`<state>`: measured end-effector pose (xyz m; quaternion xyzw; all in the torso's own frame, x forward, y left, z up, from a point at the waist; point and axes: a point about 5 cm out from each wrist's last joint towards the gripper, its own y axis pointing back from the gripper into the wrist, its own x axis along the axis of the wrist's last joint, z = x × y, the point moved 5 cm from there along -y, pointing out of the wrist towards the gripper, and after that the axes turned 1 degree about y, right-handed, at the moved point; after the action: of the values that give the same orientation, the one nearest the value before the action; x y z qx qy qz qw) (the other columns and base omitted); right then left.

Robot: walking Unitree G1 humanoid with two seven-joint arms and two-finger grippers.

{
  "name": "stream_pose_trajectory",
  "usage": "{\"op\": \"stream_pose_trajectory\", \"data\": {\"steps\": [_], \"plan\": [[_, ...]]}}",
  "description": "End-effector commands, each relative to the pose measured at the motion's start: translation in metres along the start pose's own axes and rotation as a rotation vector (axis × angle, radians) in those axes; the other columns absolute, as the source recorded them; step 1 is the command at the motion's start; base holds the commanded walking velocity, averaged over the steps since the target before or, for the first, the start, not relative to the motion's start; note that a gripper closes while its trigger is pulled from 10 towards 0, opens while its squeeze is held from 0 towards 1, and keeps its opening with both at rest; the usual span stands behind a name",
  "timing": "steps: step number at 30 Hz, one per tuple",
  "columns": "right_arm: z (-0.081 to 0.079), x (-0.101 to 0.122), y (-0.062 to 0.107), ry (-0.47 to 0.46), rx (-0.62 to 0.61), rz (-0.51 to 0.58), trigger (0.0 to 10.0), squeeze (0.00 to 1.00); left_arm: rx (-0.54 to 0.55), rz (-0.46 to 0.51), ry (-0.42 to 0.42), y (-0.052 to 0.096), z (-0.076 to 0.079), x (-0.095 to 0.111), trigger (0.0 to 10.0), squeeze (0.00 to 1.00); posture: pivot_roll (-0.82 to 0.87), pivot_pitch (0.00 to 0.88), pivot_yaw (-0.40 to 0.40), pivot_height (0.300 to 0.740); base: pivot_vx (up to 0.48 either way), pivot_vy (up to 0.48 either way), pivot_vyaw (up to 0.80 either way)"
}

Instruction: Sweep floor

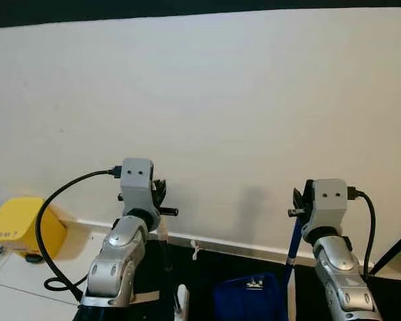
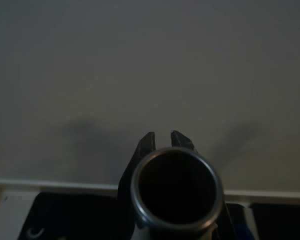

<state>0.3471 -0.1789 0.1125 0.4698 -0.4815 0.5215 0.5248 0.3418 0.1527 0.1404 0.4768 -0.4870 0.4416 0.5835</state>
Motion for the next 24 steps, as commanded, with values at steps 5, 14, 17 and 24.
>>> {"op": "stream_pose_trajectory", "data": {"steps": [5, 14, 17, 24], "plan": [[0.006, 0.034, -0.003, 0.022, -0.007, 0.147, 10.0, 0.0, 0.012, 0.037, -0.009, -0.001, -0.005, 0.008, 10.0, 0.0, -0.02, 0.054, 0.09, 0.74, 0.0, 0.0, 0.0], [0.026, 0.046, -0.014, 0.126, -0.008, 0.171, 10.0, 0.0, -0.002, 0.051, -0.009, -0.01, -0.007, 0.011, 10.0, 0.0, -0.02, 0.075, 0.091, 0.74, 0.0, 0.0, 0.0], [0.024, 0.039, -0.016, 0.131, 0.004, 0.158, 10.0, 0.0, 0.002, 0.06, -0.011, -0.015, -0.009, 0.013, 10.0, 0.0, -0.01, 0.11, 0.091, 0.74, 0.0, 0.0, 0.0], [0.029, 0.031, -0.028, 0.172, -0.036, 0.146, 10.0, 0.0, 0.0, 0.08, -0.028, -0.032, -0.016, 0.023, 10.0, 0.0, 0.0, 0.176, 0.104, 0.74, 0.0, 0.0, 0.0]]}}
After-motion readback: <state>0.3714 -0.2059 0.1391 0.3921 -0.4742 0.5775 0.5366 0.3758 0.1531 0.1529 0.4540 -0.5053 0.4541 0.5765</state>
